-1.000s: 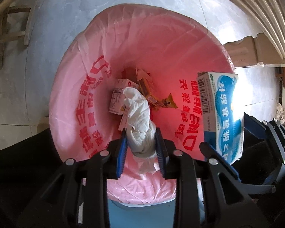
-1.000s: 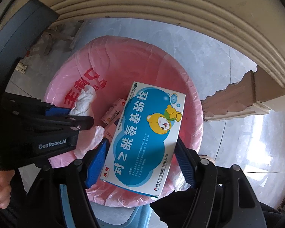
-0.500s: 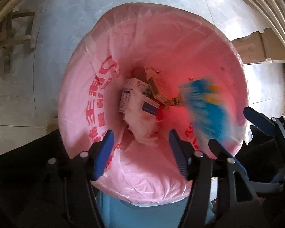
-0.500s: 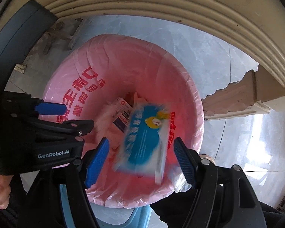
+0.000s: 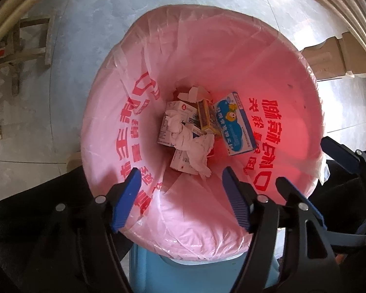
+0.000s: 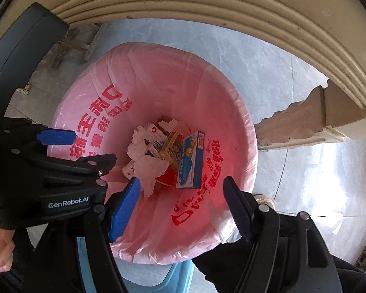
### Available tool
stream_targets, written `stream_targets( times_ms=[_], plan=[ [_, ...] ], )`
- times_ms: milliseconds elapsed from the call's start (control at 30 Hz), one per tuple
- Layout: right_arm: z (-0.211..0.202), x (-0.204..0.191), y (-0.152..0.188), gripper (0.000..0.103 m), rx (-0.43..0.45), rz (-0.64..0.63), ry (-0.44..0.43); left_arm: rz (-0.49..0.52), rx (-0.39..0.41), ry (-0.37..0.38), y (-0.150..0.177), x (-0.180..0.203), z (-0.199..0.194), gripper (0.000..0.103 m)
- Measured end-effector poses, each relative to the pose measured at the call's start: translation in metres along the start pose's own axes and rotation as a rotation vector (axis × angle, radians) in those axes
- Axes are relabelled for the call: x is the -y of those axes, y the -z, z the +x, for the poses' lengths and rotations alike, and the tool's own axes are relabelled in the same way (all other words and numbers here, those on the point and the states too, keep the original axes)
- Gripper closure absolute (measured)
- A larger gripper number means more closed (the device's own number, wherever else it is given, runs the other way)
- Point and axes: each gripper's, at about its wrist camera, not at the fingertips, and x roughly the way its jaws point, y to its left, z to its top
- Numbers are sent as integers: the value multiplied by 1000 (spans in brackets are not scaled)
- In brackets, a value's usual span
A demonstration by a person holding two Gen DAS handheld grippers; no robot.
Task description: Collect trash
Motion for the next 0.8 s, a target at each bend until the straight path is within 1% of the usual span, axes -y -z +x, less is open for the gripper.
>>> stream_targets(
  times_ms=[167, 233, 267, 300, 333, 400, 500, 567, 633, 733, 767, 800],
  plan=[
    [-9, -1, 3, 33, -10, 11, 21, 8, 53, -61, 10, 5, -17, 32],
    [-14, -4, 5, 26, -18, 13, 61, 10, 70, -82, 14, 6, -22, 31],
    [-17, -7, 6, 23, -19, 11, 96, 8, 82, -98, 17, 7, -26, 31],
    [-22, -11, 8, 23, -7, 3, 115, 6, 87, -113, 19, 8, -29, 30],
    [-27, -14, 10, 23, 12, 0, 118, 5, 90, -124, 20, 8, -31, 30],
    [-41, -20, 16, 23, 60, 7, 133, 12, 119, -122, 25, 9, -42, 30],
    [-67, -24, 26, 20, 128, 62, 148, 9, 180, -107, 34, 12, -63, 30],
    [-81, -23, 30, 20, 149, 100, 126, -3, 225, -102, 41, 14, -79, 30],
    [-100, -23, 37, 20, 200, 120, 120, -12, 252, -91, 47, 16, -95, 30],
    [-138, -24, 47, 20, 317, 140, 121, -13, 348, -84, 60, 20, -134, 28],
    [-155, -24, 51, 18, 368, 145, 129, -13, 400, -91, 66, 22, -152, 27],
    [-167, -24, 53, 14, 403, 149, 141, -13, 458, -105, 73, 25, -171, 25]
  ],
)
